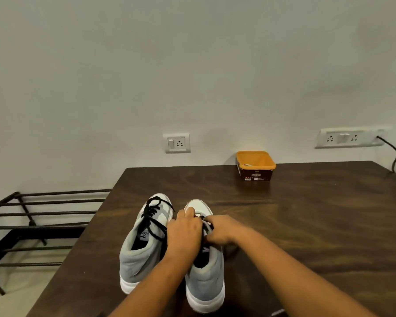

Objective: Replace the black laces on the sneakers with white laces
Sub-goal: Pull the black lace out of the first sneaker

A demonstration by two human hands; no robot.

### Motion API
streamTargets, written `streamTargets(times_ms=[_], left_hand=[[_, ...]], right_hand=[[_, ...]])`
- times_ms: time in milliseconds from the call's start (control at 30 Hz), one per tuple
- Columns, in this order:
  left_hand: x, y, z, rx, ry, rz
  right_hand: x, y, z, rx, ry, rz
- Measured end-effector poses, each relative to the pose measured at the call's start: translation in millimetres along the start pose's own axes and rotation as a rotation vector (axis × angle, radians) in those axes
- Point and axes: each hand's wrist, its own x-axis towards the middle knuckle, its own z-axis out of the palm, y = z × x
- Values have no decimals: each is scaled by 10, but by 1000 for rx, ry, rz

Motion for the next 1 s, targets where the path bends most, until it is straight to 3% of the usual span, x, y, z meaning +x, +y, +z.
streamTargets(times_ms=[133, 300, 467, 567, 700, 833, 933, 1000], left_hand=[[182, -57, 126, -306, -29, -103], [228, -105, 235, -1061, 51, -310], [204, -98, -27, -1923, 209, -710], [180, -224, -216, -2183, 268, -807], [115, -441, -419, -2293, 255, -689], [18, -525, -422, -2166, 163, -674], [17, -440, -214, -1725, 11, -595], [63, -323, -46, -1256, -79, -363]], right_hand=[[126, 39, -58, 80, 42, 26], [216, 55, -53, 122, 159, 93], [153, -30, -63, 14, 193, 134], [110, -39, -85, -23, 162, 158], [47, -44, -144, -54, 151, 207], [38, -28, -196, -73, 110, 244], [33, -49, -226, -80, 57, 243], [27, -66, -222, -92, 36, 240]])
